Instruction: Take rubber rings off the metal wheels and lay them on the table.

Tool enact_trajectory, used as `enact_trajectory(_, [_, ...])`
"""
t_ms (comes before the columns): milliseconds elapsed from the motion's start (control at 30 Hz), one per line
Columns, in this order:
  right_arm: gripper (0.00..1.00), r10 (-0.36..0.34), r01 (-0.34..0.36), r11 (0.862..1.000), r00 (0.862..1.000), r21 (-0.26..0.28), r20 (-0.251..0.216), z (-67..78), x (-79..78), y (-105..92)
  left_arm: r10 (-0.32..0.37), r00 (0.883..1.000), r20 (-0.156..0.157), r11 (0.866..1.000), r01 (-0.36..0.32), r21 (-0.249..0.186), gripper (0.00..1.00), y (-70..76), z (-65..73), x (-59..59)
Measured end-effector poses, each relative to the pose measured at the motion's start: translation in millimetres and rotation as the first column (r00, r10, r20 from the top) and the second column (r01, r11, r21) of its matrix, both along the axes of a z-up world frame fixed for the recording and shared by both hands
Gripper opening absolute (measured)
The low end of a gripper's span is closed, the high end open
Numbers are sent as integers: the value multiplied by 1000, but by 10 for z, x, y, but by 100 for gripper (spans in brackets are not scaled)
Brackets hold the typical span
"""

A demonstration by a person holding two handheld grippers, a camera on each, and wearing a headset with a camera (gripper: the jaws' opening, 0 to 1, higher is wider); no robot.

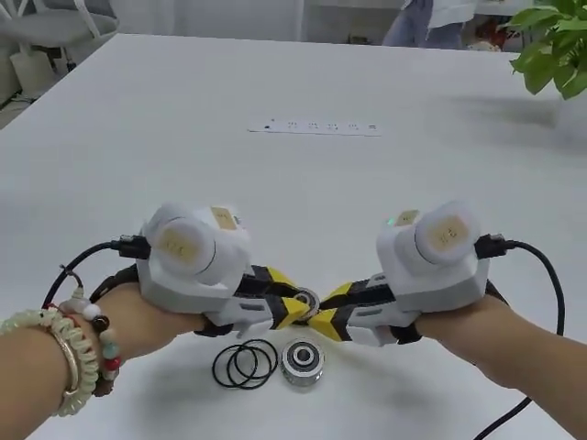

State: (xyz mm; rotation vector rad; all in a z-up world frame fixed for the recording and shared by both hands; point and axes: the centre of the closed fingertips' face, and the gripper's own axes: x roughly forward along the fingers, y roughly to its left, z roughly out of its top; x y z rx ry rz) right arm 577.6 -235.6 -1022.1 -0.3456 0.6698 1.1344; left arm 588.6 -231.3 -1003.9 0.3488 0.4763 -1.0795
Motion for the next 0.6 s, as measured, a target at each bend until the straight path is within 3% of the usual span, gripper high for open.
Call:
enact_trajectory(33, [11,2,-2,1000,1000,-4,4,-2,4,1,1,1000,0,1000,-1,0,14,-1,0,2])
enact_trajectory(67, [7,6,-6,999,1000,-36,15,-30,10,-40,1,1000,2,1000,-1,1,14,1,-1,0])
enact_trajectory(100, [0,-3,3,999,1000,-33,25,-19,28,-44,1,1000,1,1000,-1,3,14,3,0,2])
enact_trajectory(133, [0,0,1,1000,1000,-27,11,-23,17,-32,0,1000,2,1000,0,2,14,1,0,-2])
enact_trajectory(233, [0,16,-12,997,999,-73,51,-23,24,-19,3,1000,9,1000,-3,9,14,1,2,5])
enact_trajectory(300, [0,-3,6,997,999,-73,41,-21,37,-11,6,1000,11,1000,-6,7,14,6,1,9])
enact_trajectory(367, [0,-71,70,995,998,-70,-1,-36,72,-34,6,1000,12,1000,-6,6,14,7,-1,12])
enact_trajectory(400, [0,-118,115,991,992,-65,-51,-43,76,-39,7,1000,13,1000,-7,7,14,9,0,8])
enact_trajectory(533, [0,-175,172,985,978,-33,-111,-43,99,-49,9,1000,17,1000,-9,12,14,10,0,11])
enact_trajectory(600, [0,-210,212,977,964,-7,-162,-32,98,-55,9,1000,17,1000,-9,11,14,11,0,9])
